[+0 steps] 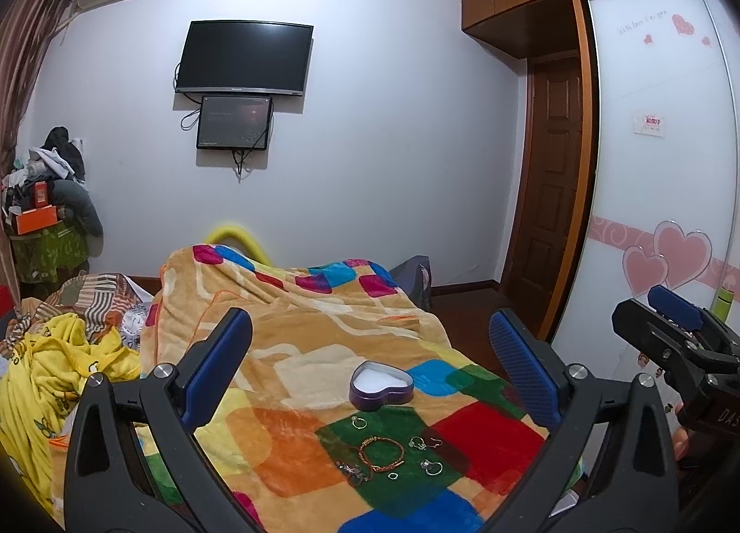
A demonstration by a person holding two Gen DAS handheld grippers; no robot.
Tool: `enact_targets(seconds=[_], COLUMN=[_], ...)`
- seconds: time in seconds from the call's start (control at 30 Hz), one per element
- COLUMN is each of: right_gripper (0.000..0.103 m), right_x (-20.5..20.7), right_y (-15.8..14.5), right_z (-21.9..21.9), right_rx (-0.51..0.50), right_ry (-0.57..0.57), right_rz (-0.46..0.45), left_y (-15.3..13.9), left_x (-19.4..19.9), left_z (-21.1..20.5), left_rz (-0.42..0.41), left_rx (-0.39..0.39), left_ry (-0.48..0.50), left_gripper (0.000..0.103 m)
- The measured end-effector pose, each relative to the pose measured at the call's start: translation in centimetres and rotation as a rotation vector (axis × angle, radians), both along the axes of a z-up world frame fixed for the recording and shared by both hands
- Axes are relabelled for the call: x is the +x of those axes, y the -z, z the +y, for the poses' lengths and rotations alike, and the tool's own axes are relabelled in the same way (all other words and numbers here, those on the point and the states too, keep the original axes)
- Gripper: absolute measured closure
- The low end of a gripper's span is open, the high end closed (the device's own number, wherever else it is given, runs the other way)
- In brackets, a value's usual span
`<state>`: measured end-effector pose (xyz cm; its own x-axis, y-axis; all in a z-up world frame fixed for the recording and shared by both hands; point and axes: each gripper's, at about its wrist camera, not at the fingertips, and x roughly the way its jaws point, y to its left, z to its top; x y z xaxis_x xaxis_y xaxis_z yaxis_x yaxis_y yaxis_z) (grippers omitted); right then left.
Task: Organize jewelry
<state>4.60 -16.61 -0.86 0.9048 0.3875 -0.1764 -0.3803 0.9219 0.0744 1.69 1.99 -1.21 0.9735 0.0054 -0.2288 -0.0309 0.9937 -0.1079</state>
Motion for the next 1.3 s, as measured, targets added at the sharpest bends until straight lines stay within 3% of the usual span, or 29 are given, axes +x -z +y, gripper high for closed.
enact_targets(seconds=[1.0,1.3], right_gripper=[0.000,0.001], right_x=[-0.1,1.7], right_y=[0.6,1.1], right_z=[0.4,0.1], right_rx=[-0.005,-0.018], right_ry=[-0.006,-0.003], right_rz=[0.020,0.062], left_y=[-0.1,0.5], left_x=[-0.2,1.4], left_z=[-0.6,0.1], left_rz=[0.000,0.034], left_rx=[0.008,-0.005], left_ry=[0.013,0.013], left_gripper=[0.000,0.000])
